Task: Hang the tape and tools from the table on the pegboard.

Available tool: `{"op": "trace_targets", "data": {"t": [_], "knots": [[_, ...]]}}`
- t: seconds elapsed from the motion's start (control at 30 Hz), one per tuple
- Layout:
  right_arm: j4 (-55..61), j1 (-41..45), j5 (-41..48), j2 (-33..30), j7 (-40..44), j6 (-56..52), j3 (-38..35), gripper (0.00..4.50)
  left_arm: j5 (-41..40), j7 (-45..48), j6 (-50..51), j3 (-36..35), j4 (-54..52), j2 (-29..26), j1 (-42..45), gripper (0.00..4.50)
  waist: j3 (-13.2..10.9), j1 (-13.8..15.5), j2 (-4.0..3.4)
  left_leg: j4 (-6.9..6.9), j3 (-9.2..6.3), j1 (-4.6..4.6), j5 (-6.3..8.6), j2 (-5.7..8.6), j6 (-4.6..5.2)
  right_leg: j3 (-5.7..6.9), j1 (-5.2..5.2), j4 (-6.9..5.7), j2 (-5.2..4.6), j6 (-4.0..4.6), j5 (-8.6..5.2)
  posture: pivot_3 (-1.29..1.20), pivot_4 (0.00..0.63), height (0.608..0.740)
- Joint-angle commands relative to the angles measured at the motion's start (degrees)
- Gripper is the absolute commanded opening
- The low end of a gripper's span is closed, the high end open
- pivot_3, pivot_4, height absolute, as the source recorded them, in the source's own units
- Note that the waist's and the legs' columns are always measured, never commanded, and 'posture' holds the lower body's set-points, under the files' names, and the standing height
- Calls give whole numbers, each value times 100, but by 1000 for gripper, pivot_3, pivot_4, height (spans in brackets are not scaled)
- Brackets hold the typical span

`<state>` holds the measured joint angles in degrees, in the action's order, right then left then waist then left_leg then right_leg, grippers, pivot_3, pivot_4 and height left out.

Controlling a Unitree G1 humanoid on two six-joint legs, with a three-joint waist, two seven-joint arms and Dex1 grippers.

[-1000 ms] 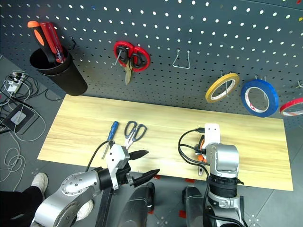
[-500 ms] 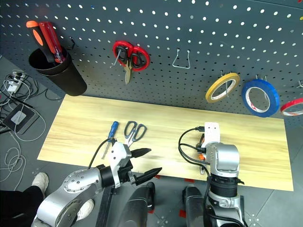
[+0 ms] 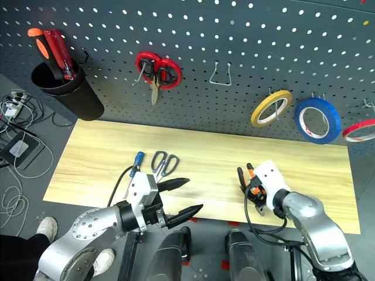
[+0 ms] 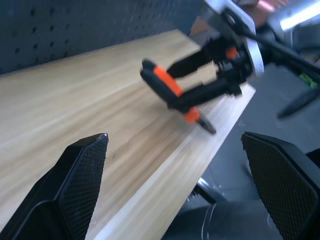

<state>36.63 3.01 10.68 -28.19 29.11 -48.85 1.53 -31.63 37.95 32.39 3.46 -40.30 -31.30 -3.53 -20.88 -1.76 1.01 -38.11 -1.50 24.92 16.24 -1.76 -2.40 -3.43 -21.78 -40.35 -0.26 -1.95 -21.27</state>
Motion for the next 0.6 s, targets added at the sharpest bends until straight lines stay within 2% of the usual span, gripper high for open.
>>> {"op": "trace_targets", "data": {"t": [0.03,0.2,0.3,0.6], "knots": [[586,249,339,610,-385,557,-457,3090,-320,-242,109,-323,-385,43,99,4500,89,2,6,2,-2,1,-7,-2,-13,7,-1,0,0,0,0,70,245,740],[589,1189,296,1377,-1023,705,-299,3090,-267,-527,88,-292,-232,169,472,4500,357,20,16,2,-13,-1,-16,4,-28,90,0,-17,-31,0,0,83,206,740],[429,1589,182,1603,-1254,879,-204,3090,-292,-637,108,-293,-240,238,621,4500,484,60,31,0,-21,-2,-16,12,-28,110,-1,-45,-42,0,0,103,183,740],[410,1605,347,1690,-1207,1619,-283,3090,-204,-584,-35,-505,-43,97,742,4500,837,179,38,14,-30,-4,-15,19,-27,130,0,-62,-51,0,0,120,136,740]]}}
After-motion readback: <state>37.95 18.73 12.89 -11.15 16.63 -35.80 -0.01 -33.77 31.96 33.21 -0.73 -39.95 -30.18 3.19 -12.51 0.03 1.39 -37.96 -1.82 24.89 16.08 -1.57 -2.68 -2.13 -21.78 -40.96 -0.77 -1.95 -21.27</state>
